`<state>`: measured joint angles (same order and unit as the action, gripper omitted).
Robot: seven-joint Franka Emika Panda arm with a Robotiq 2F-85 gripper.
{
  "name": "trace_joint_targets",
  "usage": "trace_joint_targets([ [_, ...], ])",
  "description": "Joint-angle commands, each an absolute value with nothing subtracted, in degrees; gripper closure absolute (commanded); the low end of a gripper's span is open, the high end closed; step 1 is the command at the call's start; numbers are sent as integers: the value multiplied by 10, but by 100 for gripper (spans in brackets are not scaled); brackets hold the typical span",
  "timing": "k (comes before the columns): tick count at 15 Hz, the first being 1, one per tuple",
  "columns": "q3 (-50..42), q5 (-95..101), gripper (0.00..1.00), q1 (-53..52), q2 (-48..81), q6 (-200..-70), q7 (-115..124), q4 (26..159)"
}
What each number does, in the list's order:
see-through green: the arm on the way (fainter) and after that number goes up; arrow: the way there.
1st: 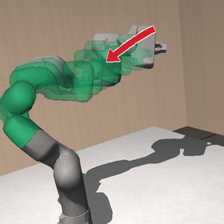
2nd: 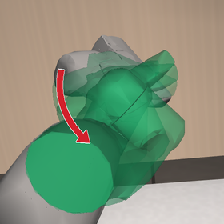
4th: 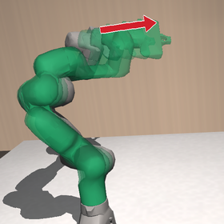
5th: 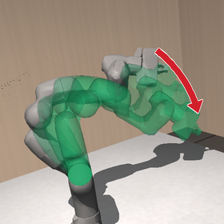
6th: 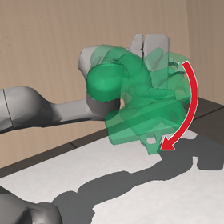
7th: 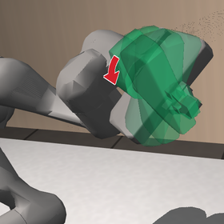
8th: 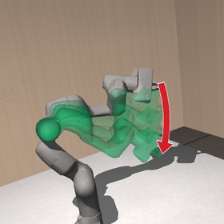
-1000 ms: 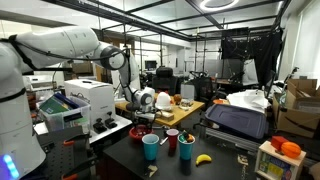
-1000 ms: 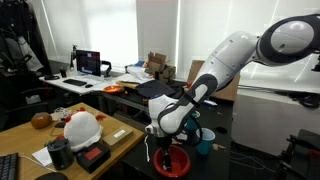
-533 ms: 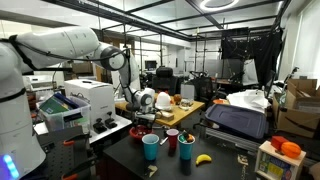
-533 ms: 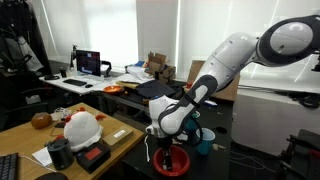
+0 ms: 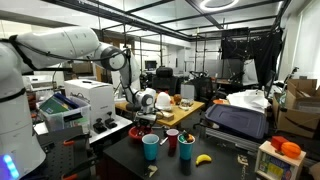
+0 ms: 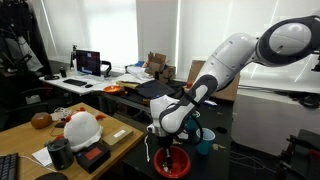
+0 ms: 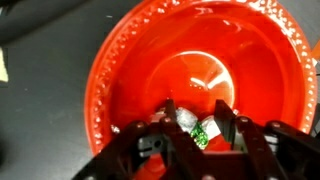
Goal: Put the sweets inside the blue cup.
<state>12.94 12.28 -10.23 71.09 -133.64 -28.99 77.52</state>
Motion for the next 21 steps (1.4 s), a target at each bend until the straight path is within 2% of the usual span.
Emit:
trace_joint_targets([
  [1,133,121,86,-93,710,-1346,-302,782],
  [2,133,120,95,-90,708,-1348,-301,784],
  [4,133,118,100,-86,705,-1350,-300,787],
  [10,135,112,100,-70,684,-1356,-293,814],
  [21,168,71,100,-30,530,-1353,-279,1001],
])
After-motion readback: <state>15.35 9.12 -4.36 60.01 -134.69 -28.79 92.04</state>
